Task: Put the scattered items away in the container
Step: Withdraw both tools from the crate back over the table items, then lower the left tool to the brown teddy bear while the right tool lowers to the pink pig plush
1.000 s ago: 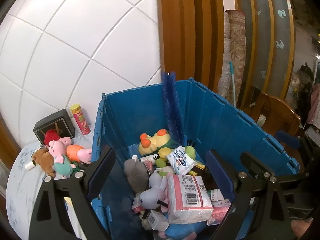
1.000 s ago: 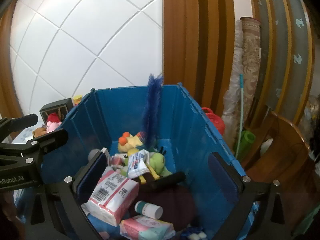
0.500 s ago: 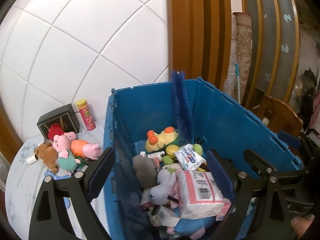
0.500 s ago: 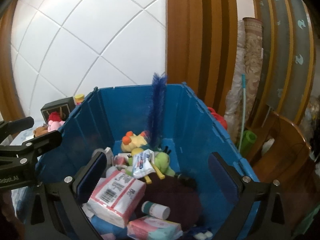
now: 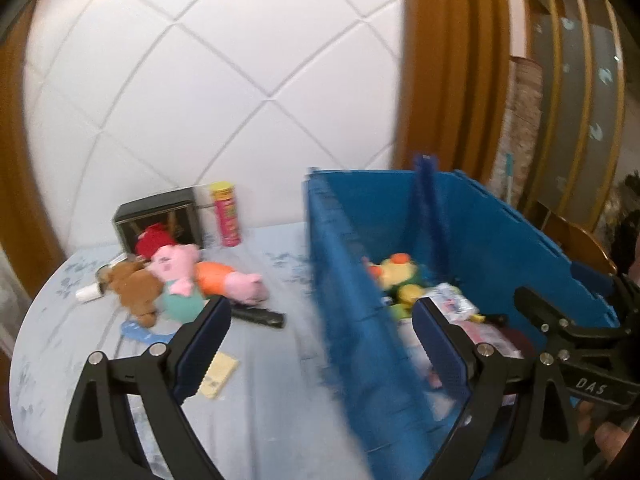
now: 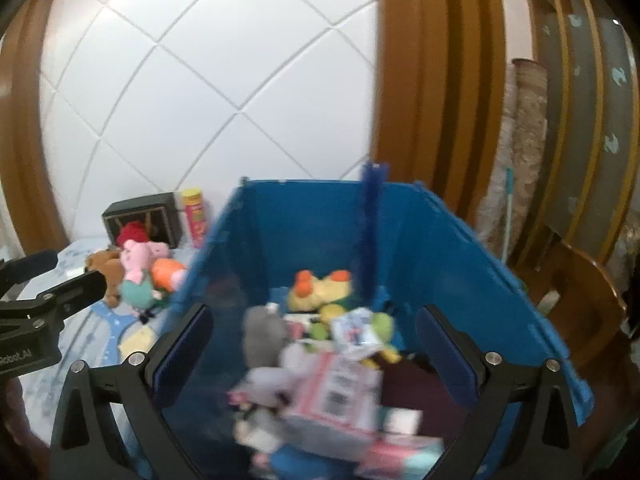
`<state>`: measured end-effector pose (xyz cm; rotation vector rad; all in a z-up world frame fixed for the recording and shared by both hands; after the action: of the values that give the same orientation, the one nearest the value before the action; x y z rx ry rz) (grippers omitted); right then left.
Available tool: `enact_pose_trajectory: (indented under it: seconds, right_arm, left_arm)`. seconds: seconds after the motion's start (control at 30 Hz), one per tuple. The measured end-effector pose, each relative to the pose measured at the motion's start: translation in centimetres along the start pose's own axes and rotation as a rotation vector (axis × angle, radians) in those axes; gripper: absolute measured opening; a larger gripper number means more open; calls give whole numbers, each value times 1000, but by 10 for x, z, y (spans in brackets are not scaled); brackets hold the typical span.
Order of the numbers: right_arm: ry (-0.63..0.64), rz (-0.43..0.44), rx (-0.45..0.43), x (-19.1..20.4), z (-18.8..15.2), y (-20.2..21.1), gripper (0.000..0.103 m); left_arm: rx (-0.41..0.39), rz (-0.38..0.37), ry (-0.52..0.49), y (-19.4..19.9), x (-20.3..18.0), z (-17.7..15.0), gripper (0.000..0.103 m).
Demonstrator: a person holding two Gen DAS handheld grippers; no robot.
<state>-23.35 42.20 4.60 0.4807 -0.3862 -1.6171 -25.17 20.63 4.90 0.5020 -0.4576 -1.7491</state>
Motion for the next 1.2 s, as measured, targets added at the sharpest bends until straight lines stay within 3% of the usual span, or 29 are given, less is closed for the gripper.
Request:
enact_pose_trajectory:
  seconds: [0.23,0.53,0.83,1.2]
  right_arm:
    - [55,53,-23,118,2,12,103]
    - [106,145,21,247,-29,4,103]
    - [135,174,145,286,-63,-42,103]
    - [154,261,240,312,-54,-140,103]
  left_arm:
    - [3,88,78,28,124,-29,98]
    - [59,192,156,45,265,-85,98]
    - [173,274,239,22,349,-139,98]
    - [263,338,248,-41,377,-129,98]
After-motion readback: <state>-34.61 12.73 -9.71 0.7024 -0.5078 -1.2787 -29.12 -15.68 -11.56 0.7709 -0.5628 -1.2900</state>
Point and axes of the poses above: each gripper's, at about its wrist camera, not at the fingertips, and y roughly against the way its jaws point, x to its left, z to its top, the point moved 3 cm from there along -y, roughly the way its jaws point, and after that the axes turned 4 degrees about -z, right-handed, at the moved point
